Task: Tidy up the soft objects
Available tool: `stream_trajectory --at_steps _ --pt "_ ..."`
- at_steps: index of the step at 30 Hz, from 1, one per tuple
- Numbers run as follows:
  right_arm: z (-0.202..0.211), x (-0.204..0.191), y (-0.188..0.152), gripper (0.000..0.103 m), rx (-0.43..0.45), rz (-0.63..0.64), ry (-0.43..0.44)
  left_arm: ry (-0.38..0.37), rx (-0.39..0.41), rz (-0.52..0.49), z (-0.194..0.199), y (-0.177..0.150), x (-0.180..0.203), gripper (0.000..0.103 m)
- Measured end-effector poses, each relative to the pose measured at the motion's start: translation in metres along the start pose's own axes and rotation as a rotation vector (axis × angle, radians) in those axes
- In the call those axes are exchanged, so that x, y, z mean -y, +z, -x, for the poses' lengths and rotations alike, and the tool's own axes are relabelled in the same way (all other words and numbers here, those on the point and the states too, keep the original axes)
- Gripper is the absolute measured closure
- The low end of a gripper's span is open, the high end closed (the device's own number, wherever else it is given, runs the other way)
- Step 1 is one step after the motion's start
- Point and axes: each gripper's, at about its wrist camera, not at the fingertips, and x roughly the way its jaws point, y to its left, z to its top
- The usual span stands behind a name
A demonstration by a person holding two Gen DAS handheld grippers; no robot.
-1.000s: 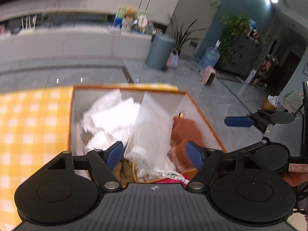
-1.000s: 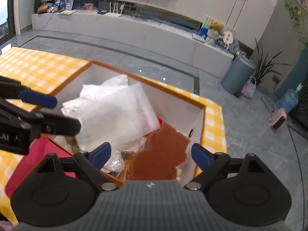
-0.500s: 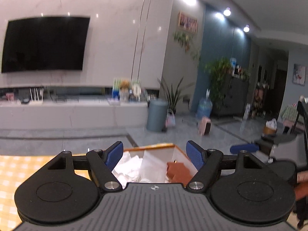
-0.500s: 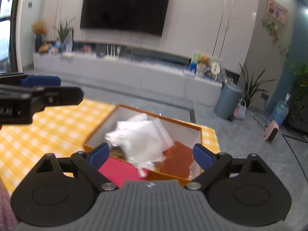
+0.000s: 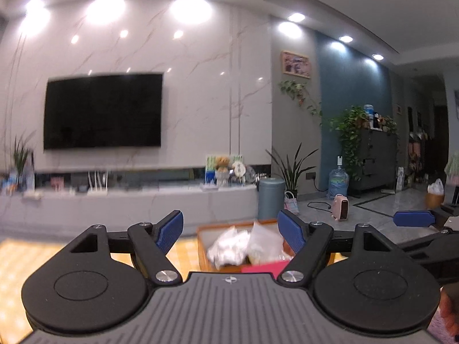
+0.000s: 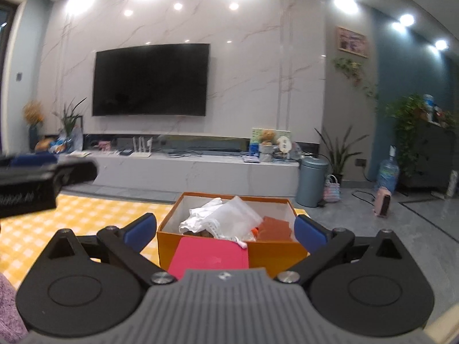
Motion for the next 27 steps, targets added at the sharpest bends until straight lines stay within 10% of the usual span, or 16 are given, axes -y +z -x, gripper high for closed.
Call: stream_trajectory --at_steps 11,27 --pt "0.006 -0.020 -0.051 0.003 -0.052 0.006 -0.032 0.021 -0.231 0.069 -0.011 -0.037 -0.019 0.011" --pt "-0.035 -0.007 -0.091 0.003 -0.210 -0.019 -0.014 0.067 -0.339 -0.013 -0.009 -0.095 -0.025 0.010"
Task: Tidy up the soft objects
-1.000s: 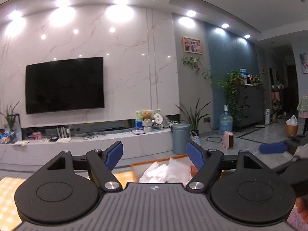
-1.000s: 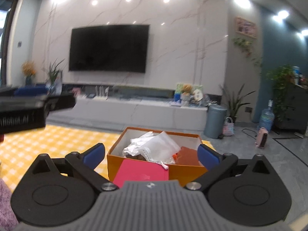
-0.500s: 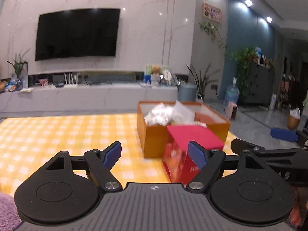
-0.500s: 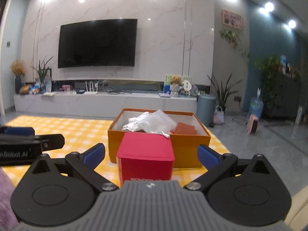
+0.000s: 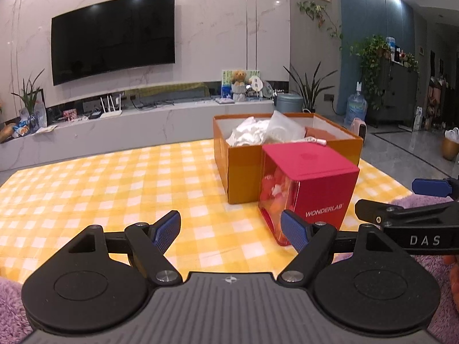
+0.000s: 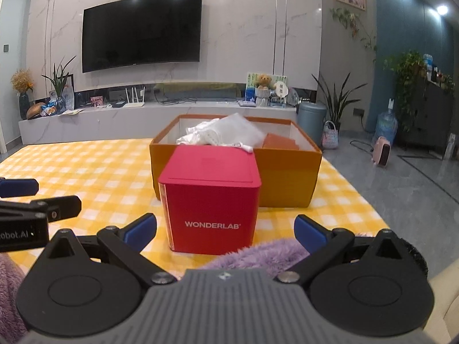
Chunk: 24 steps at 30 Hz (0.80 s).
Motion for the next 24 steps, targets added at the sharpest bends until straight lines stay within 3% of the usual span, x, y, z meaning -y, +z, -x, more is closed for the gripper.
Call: stream_trajectory --at_steps 24 --pt "-0.0022 0.0019 -0.0018 0.003 -0.030 -0.019 0.007 0.022 -0.011 0.015 0.0053 0.0024 -0.0082 0.010"
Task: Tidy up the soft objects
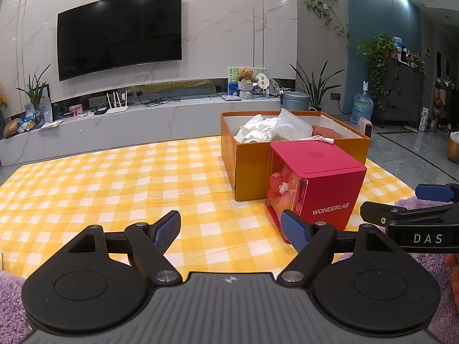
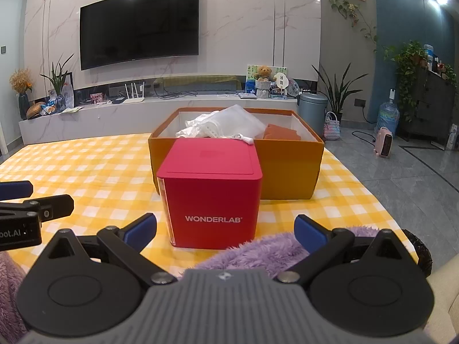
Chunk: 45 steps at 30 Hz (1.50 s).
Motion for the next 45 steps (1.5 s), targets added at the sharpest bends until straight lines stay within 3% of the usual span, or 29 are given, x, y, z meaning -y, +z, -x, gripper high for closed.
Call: stream_trajectory --at_steps 45 --pt "0.0008 0.0004 -0.0003 0.003 0.000 -0.006 0.001 -0.008 -0.011 -0.001 0.0024 -0.0027 0.0048 0.010"
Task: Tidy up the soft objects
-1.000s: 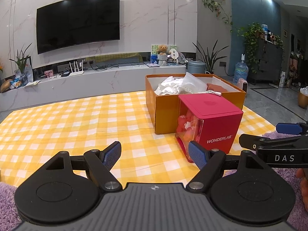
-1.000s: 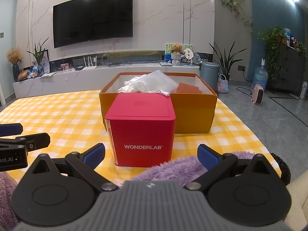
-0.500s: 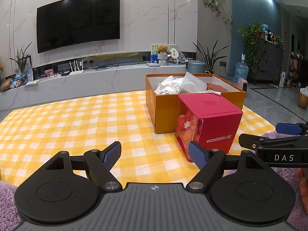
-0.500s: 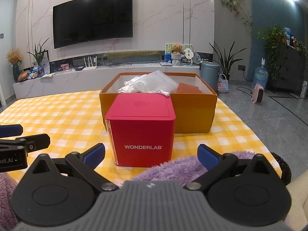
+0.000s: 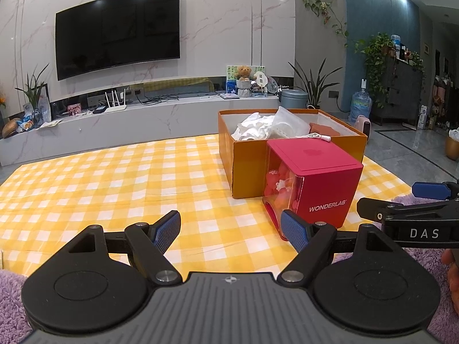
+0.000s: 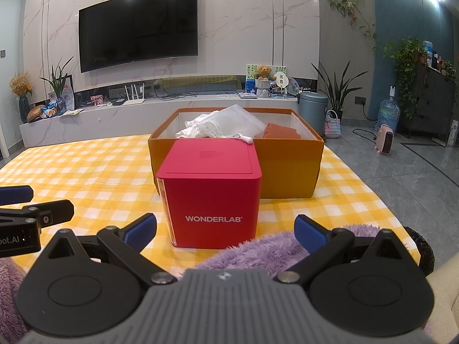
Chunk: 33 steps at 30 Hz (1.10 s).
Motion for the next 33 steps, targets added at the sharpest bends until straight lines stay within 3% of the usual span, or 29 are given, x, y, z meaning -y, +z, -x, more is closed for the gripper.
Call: stream_trajectory --at_steps 33 --pt "0.0005 -0.0013 0.0000 0.003 -0.002 -0.001 0.001 0.005 0.017 -0.007 0.0035 0.0049 -0.0008 0.010"
